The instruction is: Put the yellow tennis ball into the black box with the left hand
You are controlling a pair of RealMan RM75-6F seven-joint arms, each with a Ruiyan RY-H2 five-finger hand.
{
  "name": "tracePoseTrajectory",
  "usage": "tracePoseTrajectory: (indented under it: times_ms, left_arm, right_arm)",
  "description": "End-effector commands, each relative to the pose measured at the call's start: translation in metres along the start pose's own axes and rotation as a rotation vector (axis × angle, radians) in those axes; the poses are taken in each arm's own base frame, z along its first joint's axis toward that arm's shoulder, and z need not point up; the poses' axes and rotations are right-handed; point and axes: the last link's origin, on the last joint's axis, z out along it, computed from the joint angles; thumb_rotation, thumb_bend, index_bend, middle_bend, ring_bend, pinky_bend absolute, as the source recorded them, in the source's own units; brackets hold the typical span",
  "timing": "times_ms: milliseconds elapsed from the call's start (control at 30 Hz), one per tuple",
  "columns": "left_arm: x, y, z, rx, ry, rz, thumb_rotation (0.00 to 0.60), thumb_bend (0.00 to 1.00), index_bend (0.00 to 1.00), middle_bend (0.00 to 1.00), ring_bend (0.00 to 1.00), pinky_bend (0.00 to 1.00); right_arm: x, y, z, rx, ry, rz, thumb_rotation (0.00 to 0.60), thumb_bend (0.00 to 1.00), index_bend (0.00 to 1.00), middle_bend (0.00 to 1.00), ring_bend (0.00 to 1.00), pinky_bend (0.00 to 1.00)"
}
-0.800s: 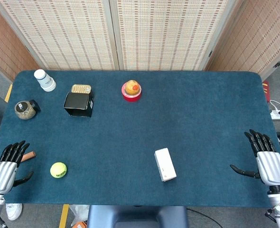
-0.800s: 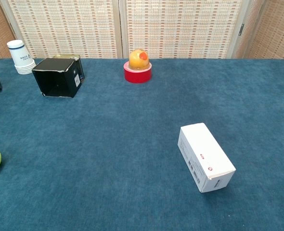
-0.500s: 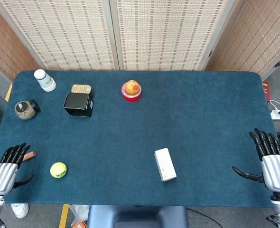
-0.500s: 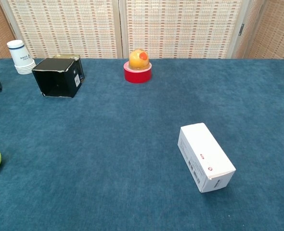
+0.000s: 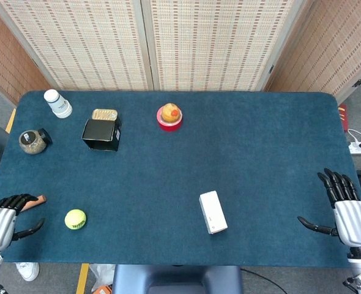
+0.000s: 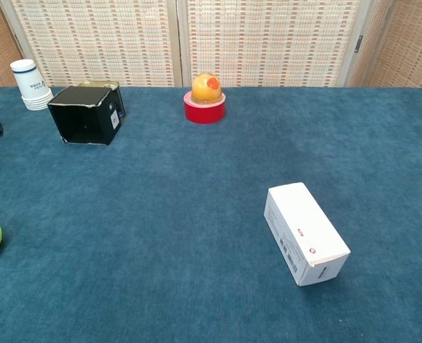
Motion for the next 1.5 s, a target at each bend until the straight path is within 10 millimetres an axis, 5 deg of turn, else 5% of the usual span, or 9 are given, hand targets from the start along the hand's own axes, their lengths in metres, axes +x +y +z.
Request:
tracePoseTrajectory:
  times_ms: [33,100,133,233,433,767,1500]
  left_arm:
    - [-0.013,-0.015,-0.026,0.021,-0.065,-0.048,0.434,0.27,1.0,1.0,1.0,1.0]
    - [-0.022,-0.011,-0.043,0.035,-0.132,-0.012,0.585,0.39,1.0,1.0,1.0,1.0]
    - [-0.03,-0.006,-0.054,0.049,-0.139,0.002,0.6,0.48,1.0,1.0,1.0,1.0]
    - [-0.052,0.01,-0.075,0.098,-0.052,-0.022,0.6,0.61,1.0,1.0,1.0,1.0]
    - [-0.09,0.046,-0.081,0.105,0.074,-0.07,0.6,0.69,1.0,1.0,1.0,1.0]
    - [-0.134,0.086,-0.117,0.03,-0.136,-0.003,0.6,0.72,1.0,1.0,1.0,1.0]
    - [-0.158,0.11,-0.067,-0.032,-0.168,0.053,0.6,0.72,1.0,1.0,1.0,1.0]
  right_arm:
    - [0.0,0.0,0.001,-0.004,-0.004,0.001,0.508,0.0,0.06,0.0,0.0,0.0]
    - [0.0,0.0,0.002,-0.005,-0.005,0.002,0.508,0.0,0.06,0.0,0.0,0.0]
    - [0.0,0.0,0.002,-0.006,-0.006,0.001,0.508,0.0,0.06,0.0,0.0,0.0]
    - [0.0,0.0,0.002,-0.005,-0.009,0.001,0.507,0.0,0.06,0.0,0.0,0.0]
    - [-0.005,-0.001,0.005,0.007,-0.054,-0.011,0.508,0.0,0.06,0.0,0.0,0.0]
    - [-0.006,0.0,0.009,0.01,-0.081,-0.008,0.506,0.0,0.05,0.0,0.0,0.0]
    - [-0.003,0.003,0.007,0.005,-0.08,-0.003,0.507,0.0,0.05,0.0,0.0,0.0]
